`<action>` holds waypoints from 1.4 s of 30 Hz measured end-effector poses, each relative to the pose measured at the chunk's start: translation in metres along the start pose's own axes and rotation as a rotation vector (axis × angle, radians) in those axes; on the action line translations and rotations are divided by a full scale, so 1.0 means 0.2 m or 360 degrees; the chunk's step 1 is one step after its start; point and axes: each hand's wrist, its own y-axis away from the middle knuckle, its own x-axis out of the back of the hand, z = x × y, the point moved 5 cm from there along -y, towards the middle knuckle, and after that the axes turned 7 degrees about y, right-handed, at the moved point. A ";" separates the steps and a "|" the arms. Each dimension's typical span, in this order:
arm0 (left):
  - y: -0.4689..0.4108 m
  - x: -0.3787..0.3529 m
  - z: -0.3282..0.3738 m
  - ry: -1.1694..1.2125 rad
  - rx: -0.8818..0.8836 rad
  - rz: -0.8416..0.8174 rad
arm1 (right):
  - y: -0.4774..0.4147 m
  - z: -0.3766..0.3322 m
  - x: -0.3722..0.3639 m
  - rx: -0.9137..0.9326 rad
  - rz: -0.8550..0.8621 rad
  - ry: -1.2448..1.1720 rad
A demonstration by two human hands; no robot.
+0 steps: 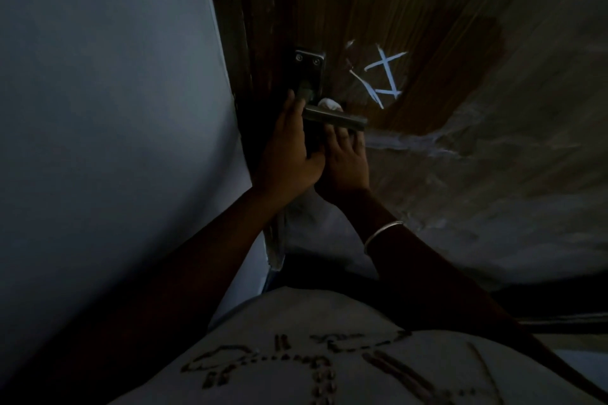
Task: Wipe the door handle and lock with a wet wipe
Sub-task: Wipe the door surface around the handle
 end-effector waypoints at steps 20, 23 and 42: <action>0.01 0.00 0.01 -0.0083 -0.0074 -0.0014 | 0.00 0.10 -0.02 0.0243 0.0056 0.0230; 0.02 0.00 0.01 -0.0090 -0.0086 -0.0032 | -0.05 0.13 0.04 0.0224 0.0190 0.0274; 0.03 0.01 0.02 -0.0115 -0.0086 -0.0052 | -0.06 0.26 0.05 0.0646 0.0289 0.0669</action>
